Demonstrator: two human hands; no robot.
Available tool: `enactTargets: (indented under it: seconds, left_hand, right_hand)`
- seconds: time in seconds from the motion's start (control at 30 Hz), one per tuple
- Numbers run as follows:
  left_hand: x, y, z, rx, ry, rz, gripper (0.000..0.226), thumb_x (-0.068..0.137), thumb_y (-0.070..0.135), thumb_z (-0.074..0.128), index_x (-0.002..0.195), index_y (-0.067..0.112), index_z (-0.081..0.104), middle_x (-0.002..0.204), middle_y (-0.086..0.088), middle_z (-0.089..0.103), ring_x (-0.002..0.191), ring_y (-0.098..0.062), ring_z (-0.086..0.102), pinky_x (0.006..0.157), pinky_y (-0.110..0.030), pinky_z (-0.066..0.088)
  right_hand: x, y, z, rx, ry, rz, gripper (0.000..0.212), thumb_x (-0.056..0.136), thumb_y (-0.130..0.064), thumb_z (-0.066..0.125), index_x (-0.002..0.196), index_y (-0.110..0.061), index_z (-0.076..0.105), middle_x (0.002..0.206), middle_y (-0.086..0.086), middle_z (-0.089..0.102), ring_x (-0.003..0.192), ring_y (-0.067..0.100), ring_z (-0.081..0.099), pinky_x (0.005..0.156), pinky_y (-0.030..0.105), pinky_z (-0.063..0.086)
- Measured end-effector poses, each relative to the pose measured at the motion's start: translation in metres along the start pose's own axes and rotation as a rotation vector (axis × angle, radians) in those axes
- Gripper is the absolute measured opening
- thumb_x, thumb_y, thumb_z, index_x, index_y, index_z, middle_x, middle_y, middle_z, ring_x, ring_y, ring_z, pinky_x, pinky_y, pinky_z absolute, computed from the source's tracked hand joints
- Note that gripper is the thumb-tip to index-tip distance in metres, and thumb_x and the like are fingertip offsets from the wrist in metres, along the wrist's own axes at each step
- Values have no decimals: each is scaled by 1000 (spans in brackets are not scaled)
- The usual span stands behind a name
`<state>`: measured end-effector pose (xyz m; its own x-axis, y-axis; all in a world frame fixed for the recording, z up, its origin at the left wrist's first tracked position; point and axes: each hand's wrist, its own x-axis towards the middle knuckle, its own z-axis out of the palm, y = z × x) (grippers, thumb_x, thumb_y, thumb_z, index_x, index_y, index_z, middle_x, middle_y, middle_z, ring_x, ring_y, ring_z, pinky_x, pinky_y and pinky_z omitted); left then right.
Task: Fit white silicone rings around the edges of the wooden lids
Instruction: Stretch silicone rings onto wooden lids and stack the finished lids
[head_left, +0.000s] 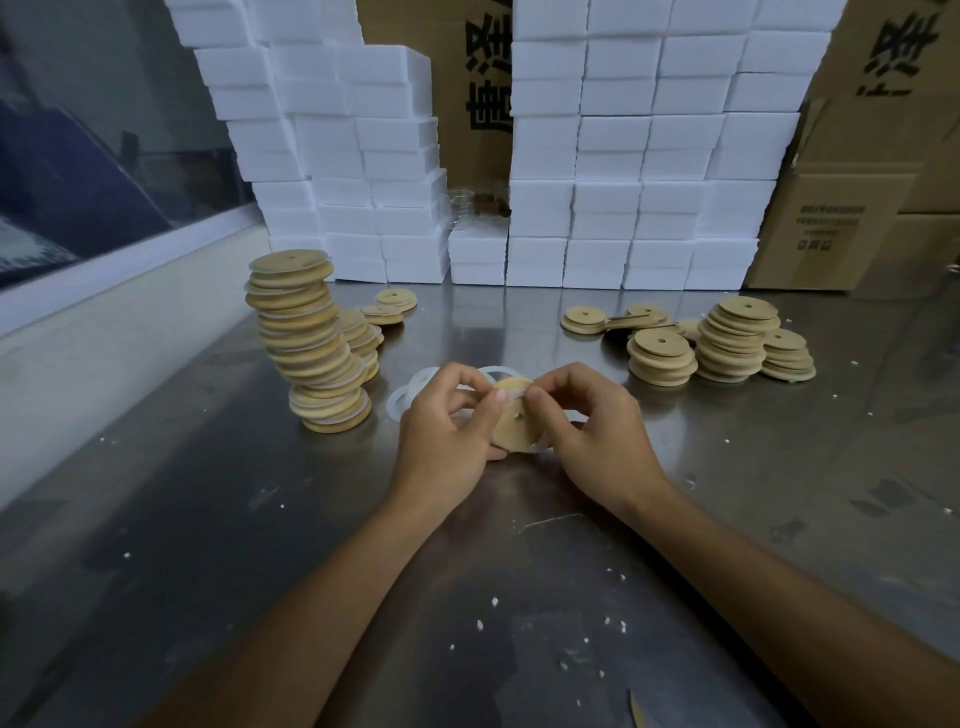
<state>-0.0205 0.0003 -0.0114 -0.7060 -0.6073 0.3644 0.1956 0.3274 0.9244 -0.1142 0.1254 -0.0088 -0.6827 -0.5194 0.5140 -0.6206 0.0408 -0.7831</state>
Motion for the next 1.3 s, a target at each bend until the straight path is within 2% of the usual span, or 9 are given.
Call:
enactTargets:
  seconds: [0.1,0.3,0.47,0.6,0.73,0.87,1.03,1.17,1.3]
  left_hand:
    - [2,-4,-1,36,8,14,26,92,18,66,73,36,58,93,-3,70,90,-23,71,59,-43,62]
    - [1,-6,-1,71,8,66,31,90,15,67,75,40,58,94,-1,69,84,-22,72,57,-41,62]
    - [1,-9,-1,233,16,155,29,94,18,60,81,41,51,91,2,67,87,-18,69,66,-49,59]
    - [-2,-7,-2,320,20,252,26,89,25,67,82,41,48,88,11,65,85,-4,67,65,-31,59]
    - [-1,-7,-3,334,38,263,29,89,24,68,79,42,48,85,10,66,83,-4,67,64,-33,60]
    - [-1,-6,-3,269,2,214,27,91,21,66,80,41,51,81,6,70,80,-5,69,64,-43,60]
    - [2,-3,-7,149,-30,85,32,93,11,62,76,39,57,81,1,73,82,-17,72,71,-53,60]
    - [3,3,-8,91,-38,3,41,94,5,59,70,39,61,84,-4,73,83,-22,73,66,-45,62]
    - [4,7,-10,70,-56,-36,32,93,1,59,75,27,60,83,-3,73,82,-19,73,65,-40,62]
  right_hand:
    - [0,-1,0,2,0,-10,7,95,-20,63,89,-17,67,83,-13,69,87,2,66,74,28,58]
    - [0,-1,-1,-3,-8,-17,8,96,-20,63,92,-15,66,82,-13,68,85,3,66,74,33,59]
    - [-2,-2,1,-28,-29,-72,8,97,-21,61,93,-15,63,83,-14,67,84,3,66,71,26,56]
    - [-4,-3,0,-47,-62,-100,8,99,-21,58,94,-15,61,84,-12,67,87,5,66,70,28,57]
    - [-3,-3,1,-38,-55,-99,8,99,-21,58,94,-15,61,83,-14,67,87,1,66,71,17,52]
    - [-4,-3,1,-26,-49,-83,8,99,-22,57,94,-16,59,82,-14,68,86,2,67,73,26,56]
    - [-3,-2,2,-3,-55,-65,8,99,-21,59,91,-18,59,82,-15,68,83,5,68,71,38,59]
    - [-3,-2,2,39,-52,-11,11,97,-19,61,87,-23,60,83,-13,70,83,6,70,70,42,60]
    - [-1,-4,0,81,-57,85,12,94,-16,66,84,-21,62,81,-4,73,80,14,72,69,48,61]
